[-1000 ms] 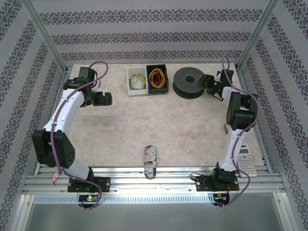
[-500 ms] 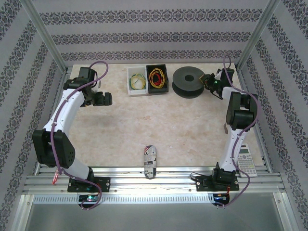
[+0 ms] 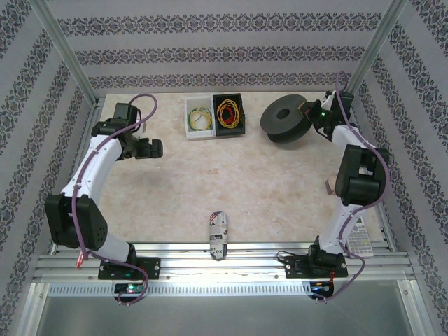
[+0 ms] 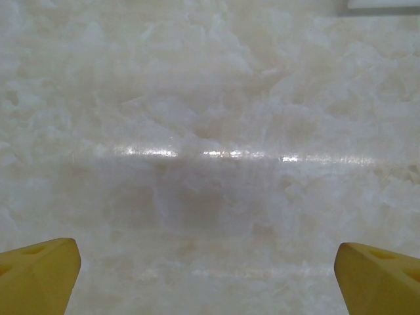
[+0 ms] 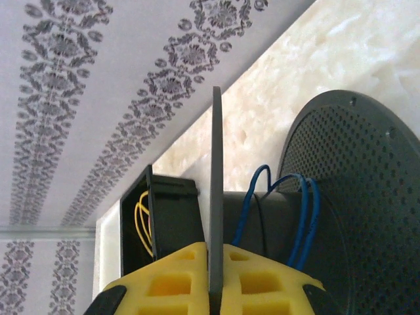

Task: Wrap the cables

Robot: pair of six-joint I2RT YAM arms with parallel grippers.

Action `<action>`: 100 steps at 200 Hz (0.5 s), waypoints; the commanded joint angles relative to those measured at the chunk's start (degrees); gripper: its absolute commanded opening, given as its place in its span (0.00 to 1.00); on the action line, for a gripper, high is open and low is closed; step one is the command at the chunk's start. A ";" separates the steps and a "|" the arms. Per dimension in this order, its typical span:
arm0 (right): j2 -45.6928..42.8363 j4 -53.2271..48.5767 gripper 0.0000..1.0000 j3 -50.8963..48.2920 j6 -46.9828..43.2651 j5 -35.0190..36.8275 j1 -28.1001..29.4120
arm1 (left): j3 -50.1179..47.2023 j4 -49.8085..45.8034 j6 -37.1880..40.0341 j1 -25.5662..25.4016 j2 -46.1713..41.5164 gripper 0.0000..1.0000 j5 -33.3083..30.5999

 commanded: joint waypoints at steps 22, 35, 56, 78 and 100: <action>-18.91 -7.44 0.00 -7.00 -7.65 -2.83 3.66 | -3.73 4.23 -1.46 -0.12 -2.26 1.00 1.40; -23.51 -8.37 0.00 -9.94 -8.31 -3.86 5.78 | -4.26 5.01 -1.22 -0.17 -2.28 1.00 2.20; -29.62 -6.69 0.00 -16.04 -6.54 -4.61 10.22 | -4.21 5.31 -0.76 -0.48 -1.93 1.00 2.36; -32.72 -1.56 0.00 -23.05 -2.53 -3.15 16.97 | -4.77 5.98 -0.84 -1.04 -2.17 1.00 2.33; -32.56 3.98 0.00 -27.65 0.35 -0.83 23.65 | -5.10 5.87 -0.94 -1.68 -2.18 1.00 2.37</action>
